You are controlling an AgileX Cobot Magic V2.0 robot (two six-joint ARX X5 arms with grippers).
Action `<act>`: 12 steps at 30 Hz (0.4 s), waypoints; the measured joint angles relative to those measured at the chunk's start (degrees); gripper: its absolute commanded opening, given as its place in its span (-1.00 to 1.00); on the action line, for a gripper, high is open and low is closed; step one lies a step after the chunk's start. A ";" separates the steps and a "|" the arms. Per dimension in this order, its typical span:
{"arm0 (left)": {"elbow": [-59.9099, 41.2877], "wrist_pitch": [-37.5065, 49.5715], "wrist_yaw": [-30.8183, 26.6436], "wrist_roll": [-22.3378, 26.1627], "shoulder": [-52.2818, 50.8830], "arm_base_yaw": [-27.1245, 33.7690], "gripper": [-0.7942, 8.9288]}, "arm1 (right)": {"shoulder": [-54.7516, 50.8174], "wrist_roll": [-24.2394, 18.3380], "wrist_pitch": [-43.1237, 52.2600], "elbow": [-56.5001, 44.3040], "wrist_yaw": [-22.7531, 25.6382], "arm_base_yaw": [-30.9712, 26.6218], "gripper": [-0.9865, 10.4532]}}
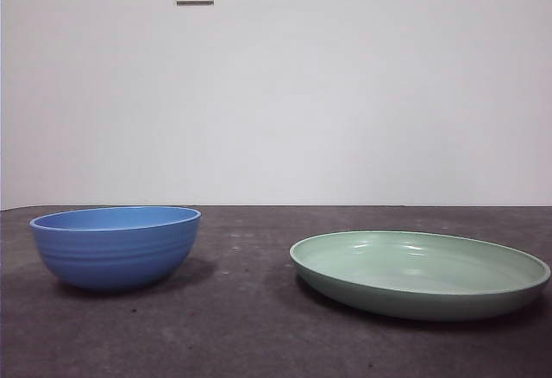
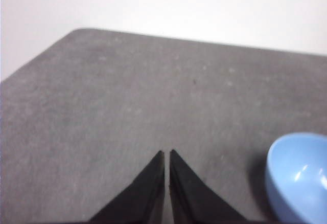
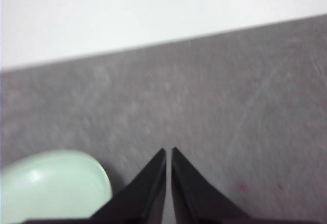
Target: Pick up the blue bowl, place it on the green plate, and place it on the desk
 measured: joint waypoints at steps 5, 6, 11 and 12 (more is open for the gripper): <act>5.49 0.22 -0.02 -3.08 3.08 0.00 -0.80 | 2.14 5.84 -0.13 5.53 -1.25 0.00 -0.81; 6.86 0.22 0.00 -4.13 4.09 0.00 -0.80 | 3.13 6.95 -0.72 6.80 -1.73 0.00 -0.81; 14.03 -1.25 0.26 -7.52 9.22 0.00 -0.80 | 9.31 9.77 -4.87 14.38 -6.14 0.00 -0.81; 16.02 -2.49 0.63 -7.91 10.47 0.00 -0.80 | 10.88 9.92 -6.01 16.44 -7.74 0.00 -0.81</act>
